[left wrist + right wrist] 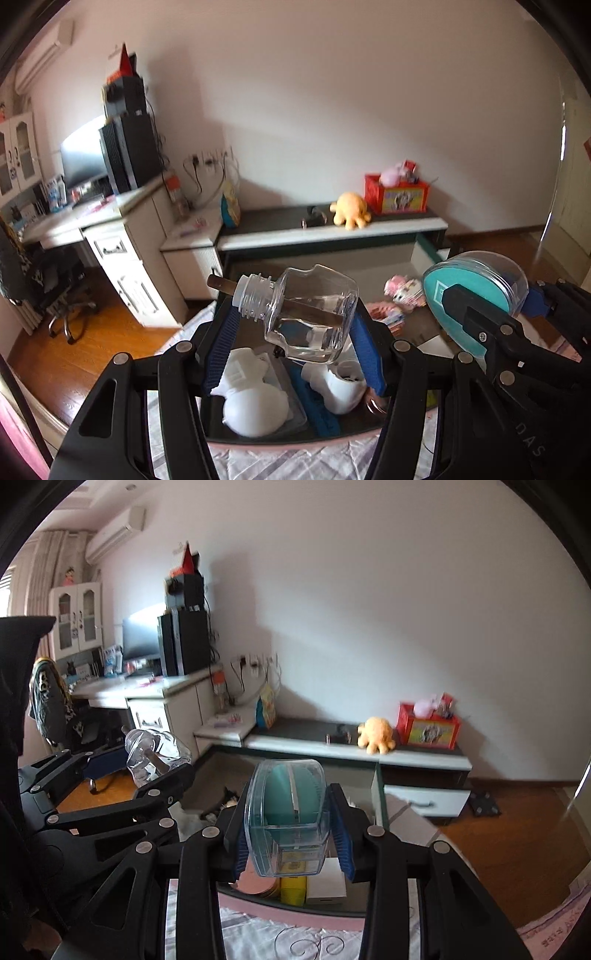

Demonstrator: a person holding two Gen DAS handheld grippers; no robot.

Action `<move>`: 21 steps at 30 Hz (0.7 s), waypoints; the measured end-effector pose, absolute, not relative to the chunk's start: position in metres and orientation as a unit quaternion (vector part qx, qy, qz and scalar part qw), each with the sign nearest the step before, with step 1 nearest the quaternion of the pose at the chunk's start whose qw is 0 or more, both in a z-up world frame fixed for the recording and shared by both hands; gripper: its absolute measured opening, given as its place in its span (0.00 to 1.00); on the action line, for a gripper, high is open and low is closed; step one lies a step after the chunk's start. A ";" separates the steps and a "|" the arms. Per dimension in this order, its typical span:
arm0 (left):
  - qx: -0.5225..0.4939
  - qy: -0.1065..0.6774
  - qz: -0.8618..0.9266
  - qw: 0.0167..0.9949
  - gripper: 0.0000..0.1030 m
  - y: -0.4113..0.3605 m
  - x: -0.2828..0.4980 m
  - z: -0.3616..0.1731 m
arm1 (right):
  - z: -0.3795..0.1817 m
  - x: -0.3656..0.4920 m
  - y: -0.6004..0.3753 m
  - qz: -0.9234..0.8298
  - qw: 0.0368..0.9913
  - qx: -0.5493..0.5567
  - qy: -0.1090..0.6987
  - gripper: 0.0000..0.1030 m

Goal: Organize rigid objects
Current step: 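Carry the container over the pink box with the right tool while the left tool carries the bottle, then release the container into the pink box with the right tool while the left tool releases the bottle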

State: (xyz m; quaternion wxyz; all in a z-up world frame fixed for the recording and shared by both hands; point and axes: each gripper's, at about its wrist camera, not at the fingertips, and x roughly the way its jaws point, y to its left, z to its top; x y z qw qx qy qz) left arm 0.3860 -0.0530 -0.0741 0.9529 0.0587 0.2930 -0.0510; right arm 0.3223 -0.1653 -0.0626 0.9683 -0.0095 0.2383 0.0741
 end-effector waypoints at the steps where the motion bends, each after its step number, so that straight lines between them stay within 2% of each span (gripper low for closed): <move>1: 0.061 0.302 -0.053 0.950 0.59 -0.055 0.395 -0.082 | -0.072 0.333 -0.168 0.076 0.966 -0.003 0.248 0.38; 7: 0.065 0.334 -0.059 0.939 0.61 -0.063 0.426 -0.107 | -0.109 0.374 -0.180 0.074 0.953 0.008 0.294 0.38; 9: 0.068 0.340 -0.054 0.936 0.77 -0.064 0.431 -0.110 | -0.113 0.378 -0.183 0.073 0.954 0.010 0.290 0.38; 11: 0.072 0.334 -0.033 0.939 0.86 -0.062 0.427 -0.110 | -0.113 0.379 -0.186 0.064 0.955 0.017 0.289 0.40; 14: 0.049 0.328 -0.033 0.943 0.93 -0.051 0.418 -0.103 | -0.107 0.374 -0.191 0.055 0.956 0.028 0.287 0.60; 16: 0.035 0.328 -0.035 0.943 0.99 -0.042 0.408 -0.095 | -0.099 0.368 -0.194 0.047 0.958 0.035 0.281 0.78; 21: 0.023 0.297 -0.037 0.954 1.00 -0.031 0.371 -0.074 | -0.079 0.345 -0.195 0.063 0.962 0.046 0.263 0.84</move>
